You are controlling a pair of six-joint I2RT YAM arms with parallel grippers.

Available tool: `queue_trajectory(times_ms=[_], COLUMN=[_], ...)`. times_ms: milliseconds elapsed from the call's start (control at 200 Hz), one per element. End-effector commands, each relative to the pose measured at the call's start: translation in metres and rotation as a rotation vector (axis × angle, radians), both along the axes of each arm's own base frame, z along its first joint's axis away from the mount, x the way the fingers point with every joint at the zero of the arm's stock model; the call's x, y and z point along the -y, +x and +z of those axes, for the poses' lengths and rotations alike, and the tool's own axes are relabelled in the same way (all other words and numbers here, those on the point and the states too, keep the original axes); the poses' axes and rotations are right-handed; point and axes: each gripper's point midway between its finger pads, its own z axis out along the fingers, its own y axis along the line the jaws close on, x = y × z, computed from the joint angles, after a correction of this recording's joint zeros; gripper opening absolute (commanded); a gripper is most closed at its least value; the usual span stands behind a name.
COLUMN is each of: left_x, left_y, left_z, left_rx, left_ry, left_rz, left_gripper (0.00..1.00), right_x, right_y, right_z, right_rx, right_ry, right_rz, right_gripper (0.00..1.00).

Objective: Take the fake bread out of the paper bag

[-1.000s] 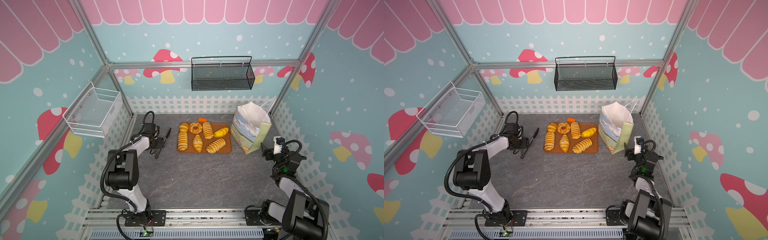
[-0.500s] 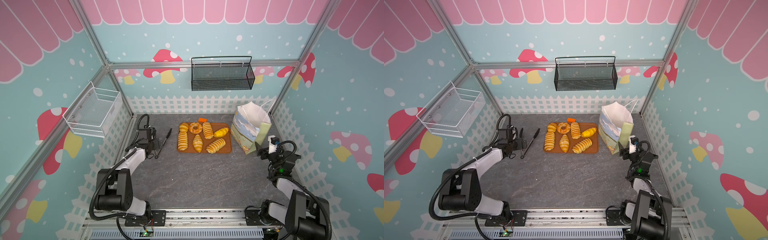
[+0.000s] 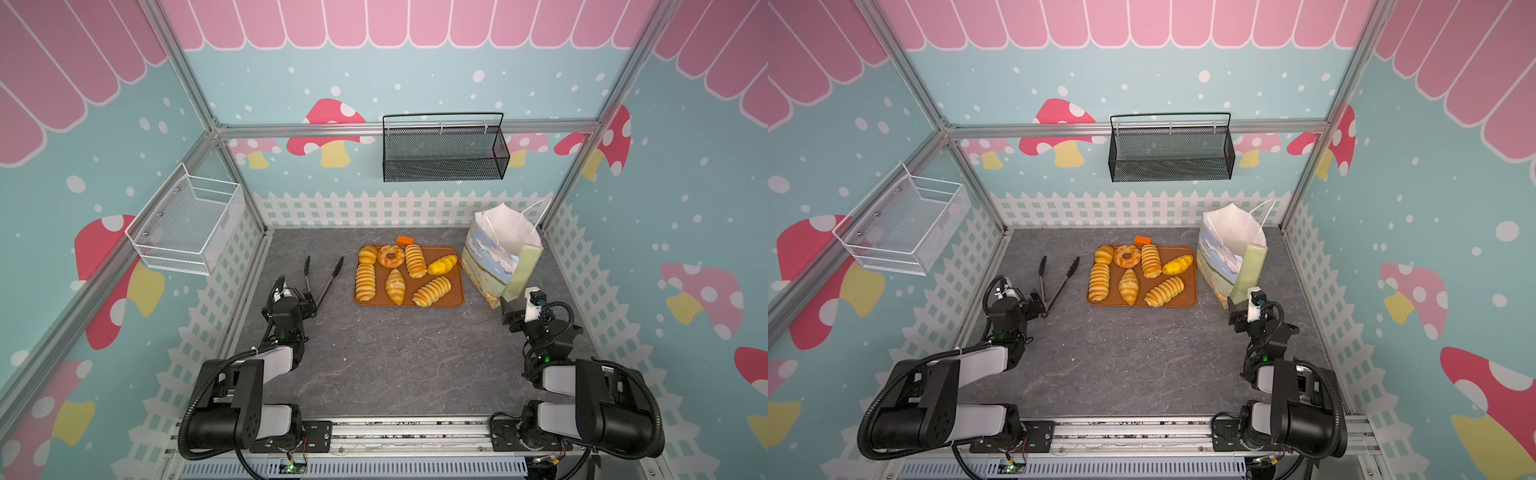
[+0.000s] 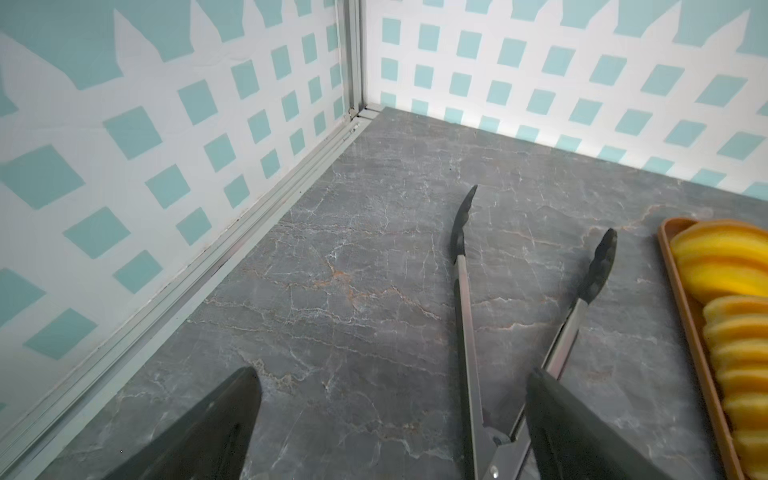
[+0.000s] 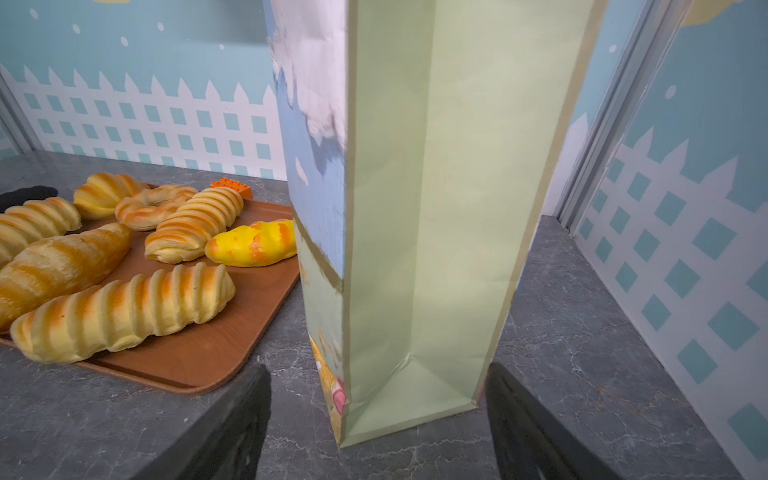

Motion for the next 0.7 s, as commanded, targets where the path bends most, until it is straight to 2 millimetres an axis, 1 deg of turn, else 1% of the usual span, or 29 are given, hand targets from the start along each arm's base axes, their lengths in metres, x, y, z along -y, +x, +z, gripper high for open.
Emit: queue_trajectory(times_ms=[0, 95, 105, 185, 220, 255, 280, 300, 360, 385, 415, 455, 470, 485, 540, 555, 610, 635, 660, 665, 675, 695], left_x=[0.002, 0.009, 0.012, 0.021, 0.023, 0.024, 0.023, 0.024, 0.025, 0.025, 0.025, 0.025, 0.025, 0.025, 0.027, 0.023, 0.024, 0.024, 0.024, 0.024, 0.024, 0.024], left_y=[0.013, 0.017, 0.019, 0.023, 0.023, 0.022, 0.022, 0.022, 0.022, 0.023, 0.024, 0.028, 0.027, 0.029, 0.032, 0.031, 0.031, 0.031, 0.031, 0.031, 0.031, 0.031], left_z=[0.030, 0.027, 0.027, 0.022, 0.019, 0.015, 0.019, 0.020, 0.019, 0.021, 0.018, 0.020, 0.014, 0.014, 0.012, 0.012, 0.012, 0.012, 0.012, 0.012, 0.012, 0.012], left_rx=[0.155, 0.130, 0.131, 0.128, 0.134, 0.141, 0.172, 0.179, 0.158, 0.162, 0.153, 0.154, 0.122, 0.115, 0.091, 0.093, 0.091, 0.086, 0.089, 0.089, 0.091, 0.094], left_ry=[-0.001, 0.017, 0.014, 0.026, 0.032, 0.039, 0.048, 0.056, 0.046, 0.047, 0.051, 0.056, 0.053, 0.046, 0.051, 0.063, 0.070, 0.065, 0.065, 0.065, 0.067, 0.071], left_rz=[-0.013, -0.038, -0.060, -0.101, -0.107, -0.106, -0.101, -0.099, -0.099, -0.096, -0.097, -0.097, -0.097, -0.096, -0.103, -0.079, -0.079, -0.078, -0.077, -0.078, -0.078, -0.078], left_gripper=[0.99, 0.99, 1.00, 1.00, 0.99, 0.99, 1.00, 1.00, 1.00, 1.00, 1.00, 1.00, 1.00, 1.00, 0.99, 1.00, 1.00, 1.00, 1.00, 1.00, 1.00, 1.00], right_x=[0.002, 0.001, 0.000, 0.000, 0.000, 0.001, 0.001, 0.000, 0.003, 0.004, 0.004, 0.005, 0.005, 0.006, 0.008, 0.008, 0.011, 0.011, 0.011, 0.011, 0.012, 0.012], right_y=[0.001, 0.004, 0.005, 0.004, 0.002, 0.003, 0.003, -0.003, -0.005, -0.006, -0.007, -0.008, -0.008, -0.008, -0.006, -0.005, -0.001, 0.000, 0.001, 0.001, 0.001, 0.002], right_z=[0.024, 0.022, 0.022, 0.019, 0.022, 0.025, 0.026, 0.018, 0.016, 0.016, 0.016, 0.014, 0.014, 0.010, 0.014, 0.014, 0.007, 0.007, 0.008, 0.009, 0.009, 0.008], right_rx=[0.119, 0.121, 0.122, 0.107, 0.123, 0.140, 0.142, 0.119, 0.121, 0.124, 0.129, 0.131, 0.131, 0.123, 0.144, 0.139, 0.095, 0.097, 0.105, 0.107, 0.108, 0.106], right_ry=[-0.009, -0.010, -0.010, -0.019, -0.018, -0.021, -0.024, -0.021, -0.021, -0.022, -0.025, -0.030, -0.031, -0.028, -0.019, -0.021, -0.024, -0.024, -0.021, -0.021, -0.021, -0.020], right_rz=[-0.019, -0.008, -0.008, -0.014, -0.018, -0.020, -0.023, -0.029, -0.058, -0.069, -0.080, -0.094, -0.099, -0.105, -0.120, -0.120, -0.140, -0.144, -0.147, -0.148, -0.149, -0.151], right_gripper=[0.82, 0.82, 0.82, 0.82, 0.82, 0.82, 0.82, 0.83, 0.83, 0.83, 0.83, 0.83, 0.83, 0.84, 0.84, 0.84, 0.85, 0.85, 0.87, 0.93, 0.99, 0.98])
